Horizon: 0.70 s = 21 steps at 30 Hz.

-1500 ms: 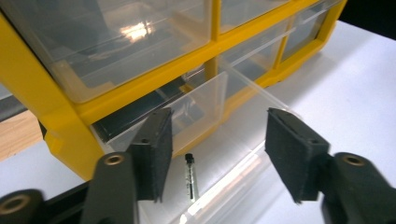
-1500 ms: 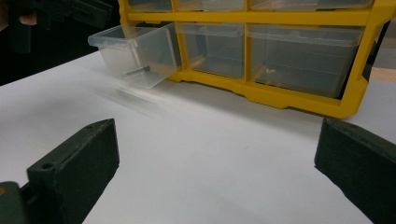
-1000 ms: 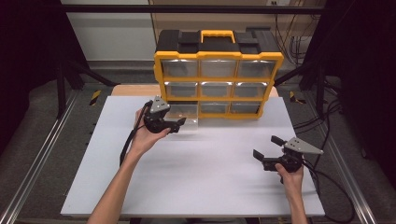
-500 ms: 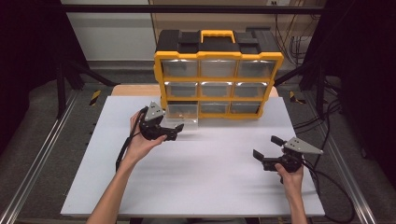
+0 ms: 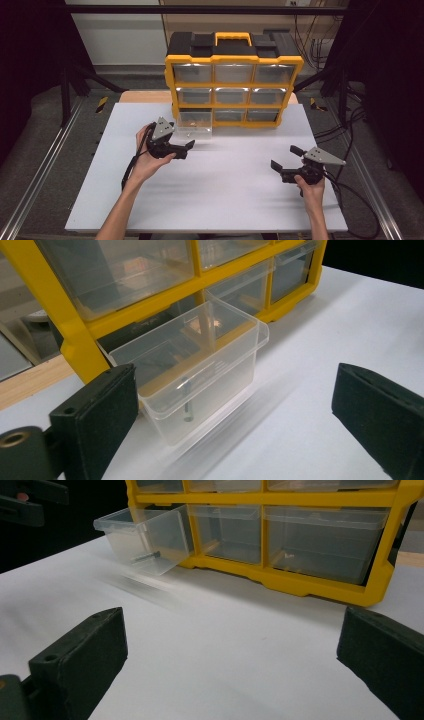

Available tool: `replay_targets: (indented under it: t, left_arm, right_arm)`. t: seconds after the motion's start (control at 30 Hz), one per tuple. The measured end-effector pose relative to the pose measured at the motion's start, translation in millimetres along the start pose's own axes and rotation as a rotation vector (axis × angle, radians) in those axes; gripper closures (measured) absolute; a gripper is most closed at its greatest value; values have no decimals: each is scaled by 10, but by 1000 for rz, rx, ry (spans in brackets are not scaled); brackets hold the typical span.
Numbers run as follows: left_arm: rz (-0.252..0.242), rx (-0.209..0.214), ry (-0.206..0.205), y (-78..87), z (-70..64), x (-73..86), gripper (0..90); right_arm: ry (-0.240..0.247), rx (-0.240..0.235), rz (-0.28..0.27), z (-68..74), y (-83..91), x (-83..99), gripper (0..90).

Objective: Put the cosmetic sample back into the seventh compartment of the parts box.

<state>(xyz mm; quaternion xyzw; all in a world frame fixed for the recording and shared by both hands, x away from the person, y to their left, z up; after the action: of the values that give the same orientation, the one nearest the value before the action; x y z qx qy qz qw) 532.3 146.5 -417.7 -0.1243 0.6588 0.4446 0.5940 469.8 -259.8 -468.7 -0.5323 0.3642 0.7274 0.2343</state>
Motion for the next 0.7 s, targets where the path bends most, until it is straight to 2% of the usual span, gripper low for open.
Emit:
replay_targets:
  t: [0.33, 0.7]
  left_arm:
    - [2, 0, -9, 40, -39, 118, 28]
    - [8, 2, 3, 38, -62, 221, 19]
  right_arm:
    - [3, 5, -3, -6, 9, -6, 5]
    - [0, 2, -8, -8, 23, -13, 5]
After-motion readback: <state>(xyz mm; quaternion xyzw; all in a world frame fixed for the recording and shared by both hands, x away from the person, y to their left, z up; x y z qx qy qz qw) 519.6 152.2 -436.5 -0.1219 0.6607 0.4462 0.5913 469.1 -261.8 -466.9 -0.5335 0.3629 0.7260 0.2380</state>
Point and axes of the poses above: each handheld gripper's, and its own axes: y roughly backward along the jaws, x roughly out of its underside, z roughly to its left, the point moved 3 cm from there along -y, roughly forward along the jaws, and after that the axes turned 2 degrees about -x, right-handed, at the moved point
